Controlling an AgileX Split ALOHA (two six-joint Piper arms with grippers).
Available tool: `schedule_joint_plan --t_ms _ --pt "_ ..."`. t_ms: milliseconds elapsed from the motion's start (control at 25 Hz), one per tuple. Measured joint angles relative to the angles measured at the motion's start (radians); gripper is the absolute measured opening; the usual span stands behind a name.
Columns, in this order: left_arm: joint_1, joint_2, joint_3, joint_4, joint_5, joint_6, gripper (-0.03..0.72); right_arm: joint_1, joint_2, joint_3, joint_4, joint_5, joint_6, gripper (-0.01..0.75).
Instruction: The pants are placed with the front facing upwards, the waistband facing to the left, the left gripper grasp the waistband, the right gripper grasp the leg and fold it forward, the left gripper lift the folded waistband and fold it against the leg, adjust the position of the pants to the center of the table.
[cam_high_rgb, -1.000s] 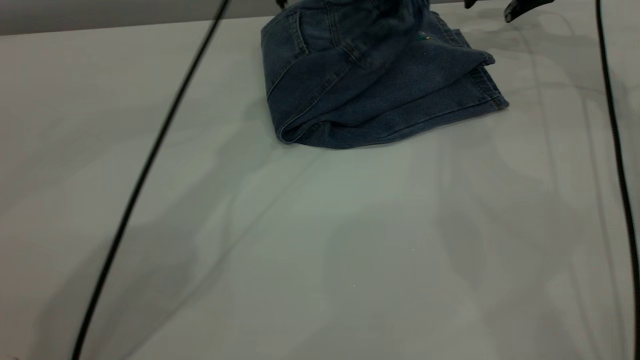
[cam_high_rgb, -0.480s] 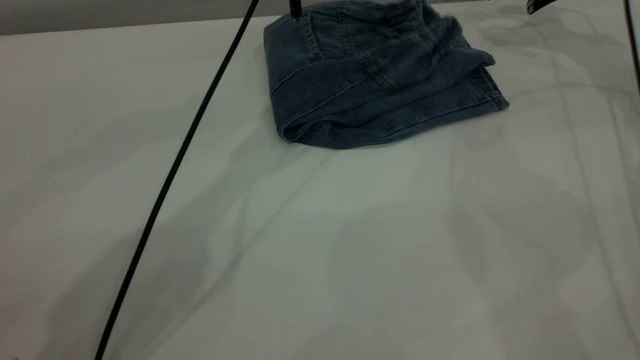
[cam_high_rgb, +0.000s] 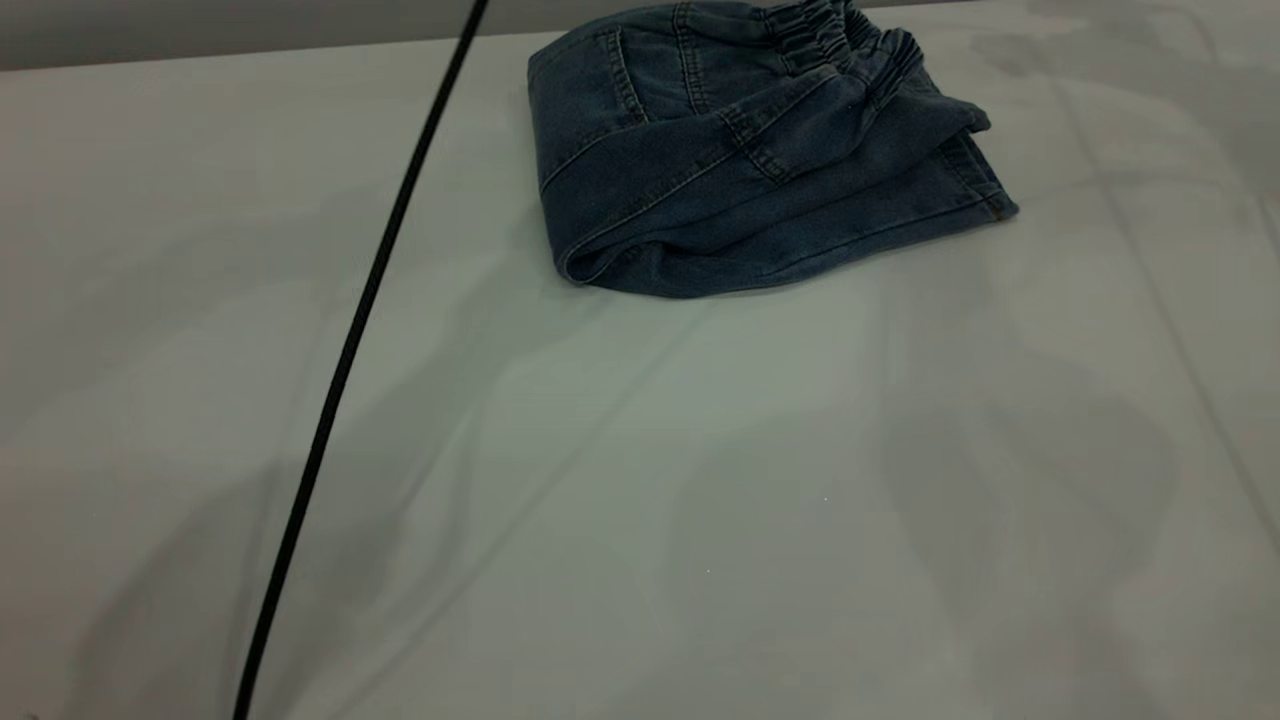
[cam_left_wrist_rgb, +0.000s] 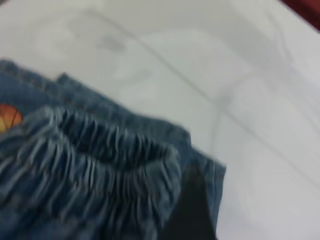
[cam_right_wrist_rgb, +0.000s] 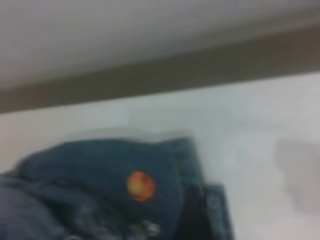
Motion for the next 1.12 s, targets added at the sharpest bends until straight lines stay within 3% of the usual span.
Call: schedule_joint_plan --t_ms 280,480,720,1120 --pt "-0.001 0.02 -0.118 0.53 0.208 -0.407 0.571 0.0 -0.078 -0.001 0.049 0.0 0.0 0.5" --pt "-0.001 0.084 -0.118 0.775 0.182 -0.544 0.571 0.0 -0.133 -0.001 0.07 0.0 -0.001 0.5" --pt "-0.001 0.163 -0.118 0.821 0.168 -0.572 0.571 0.015 -0.136 0.0 0.113 0.0 -0.001 0.5" --pt "-0.002 0.218 -0.165 0.745 0.151 -0.507 0.571 0.047 -0.135 0.0 0.115 0.0 -0.001 0.498"
